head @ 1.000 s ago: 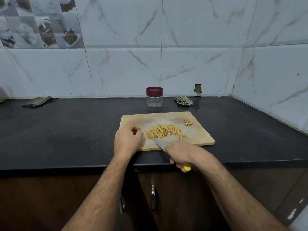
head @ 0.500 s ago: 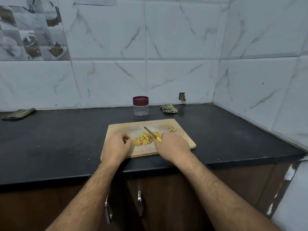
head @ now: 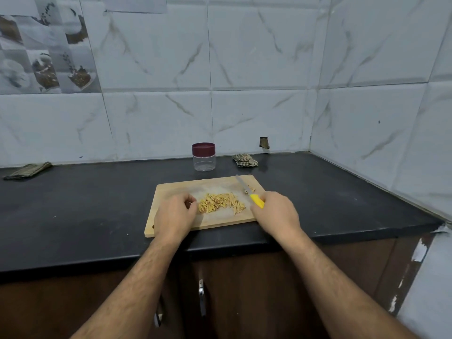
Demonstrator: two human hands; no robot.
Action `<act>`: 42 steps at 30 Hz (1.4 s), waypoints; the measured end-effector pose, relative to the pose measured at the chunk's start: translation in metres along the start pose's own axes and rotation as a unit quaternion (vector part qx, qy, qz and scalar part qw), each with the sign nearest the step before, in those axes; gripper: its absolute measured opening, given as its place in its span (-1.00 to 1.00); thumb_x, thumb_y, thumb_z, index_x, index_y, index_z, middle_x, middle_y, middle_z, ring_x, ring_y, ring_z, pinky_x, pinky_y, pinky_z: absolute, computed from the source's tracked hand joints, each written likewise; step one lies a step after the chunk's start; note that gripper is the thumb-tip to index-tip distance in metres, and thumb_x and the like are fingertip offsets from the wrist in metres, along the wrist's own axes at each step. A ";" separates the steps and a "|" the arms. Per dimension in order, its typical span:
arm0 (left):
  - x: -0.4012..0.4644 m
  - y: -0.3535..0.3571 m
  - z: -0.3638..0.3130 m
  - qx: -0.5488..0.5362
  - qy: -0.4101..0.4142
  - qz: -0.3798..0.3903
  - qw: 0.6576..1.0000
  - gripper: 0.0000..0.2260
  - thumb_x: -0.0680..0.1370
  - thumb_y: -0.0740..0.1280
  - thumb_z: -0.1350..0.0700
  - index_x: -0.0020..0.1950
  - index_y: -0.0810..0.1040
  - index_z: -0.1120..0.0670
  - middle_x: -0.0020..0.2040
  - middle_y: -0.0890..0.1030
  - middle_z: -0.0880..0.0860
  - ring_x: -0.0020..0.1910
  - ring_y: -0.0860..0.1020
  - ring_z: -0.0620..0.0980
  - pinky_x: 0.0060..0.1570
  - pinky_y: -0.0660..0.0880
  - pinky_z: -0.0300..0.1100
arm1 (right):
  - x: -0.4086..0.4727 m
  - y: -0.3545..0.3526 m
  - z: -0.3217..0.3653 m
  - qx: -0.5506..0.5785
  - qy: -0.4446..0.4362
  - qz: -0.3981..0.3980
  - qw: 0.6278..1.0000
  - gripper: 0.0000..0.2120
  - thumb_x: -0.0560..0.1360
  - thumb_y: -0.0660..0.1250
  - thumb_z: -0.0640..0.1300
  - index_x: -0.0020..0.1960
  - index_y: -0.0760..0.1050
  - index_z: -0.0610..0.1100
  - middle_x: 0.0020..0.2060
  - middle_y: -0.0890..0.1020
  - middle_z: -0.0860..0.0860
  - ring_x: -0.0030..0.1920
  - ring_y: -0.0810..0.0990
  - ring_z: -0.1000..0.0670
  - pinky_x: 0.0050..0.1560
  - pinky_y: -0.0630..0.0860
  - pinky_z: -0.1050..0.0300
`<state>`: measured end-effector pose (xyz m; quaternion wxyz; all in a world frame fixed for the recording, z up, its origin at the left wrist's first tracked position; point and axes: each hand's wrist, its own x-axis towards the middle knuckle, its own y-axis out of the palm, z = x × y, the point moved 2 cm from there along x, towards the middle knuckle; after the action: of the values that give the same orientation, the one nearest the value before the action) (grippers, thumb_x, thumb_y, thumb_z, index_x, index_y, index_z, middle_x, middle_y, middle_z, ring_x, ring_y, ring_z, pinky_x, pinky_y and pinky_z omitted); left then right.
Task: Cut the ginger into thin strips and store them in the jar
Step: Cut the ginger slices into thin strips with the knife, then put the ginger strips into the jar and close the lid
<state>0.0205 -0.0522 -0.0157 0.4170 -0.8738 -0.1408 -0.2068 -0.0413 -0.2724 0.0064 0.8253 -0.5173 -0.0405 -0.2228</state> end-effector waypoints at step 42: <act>0.043 -0.001 0.002 -0.123 -0.062 -0.002 0.990 -0.83 0.58 0.32 0.02 0.09 0.63 0.04 -0.03 0.62 -0.10 -0.02 0.54 -0.11 -0.01 0.39 -0.23 | 0.087 0.017 0.033 0.059 -0.058 -0.030 0.996 -0.60 0.56 0.26 0.15 0.21 0.58 -0.12 0.11 0.64 -0.01 0.12 0.58 -0.06 0.05 0.55 0.02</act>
<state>0.0584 -0.0466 0.0046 0.2962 -0.9293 -0.1415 -0.1694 0.0488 -0.2658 0.0327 0.8435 -0.4783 -0.1170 -0.2145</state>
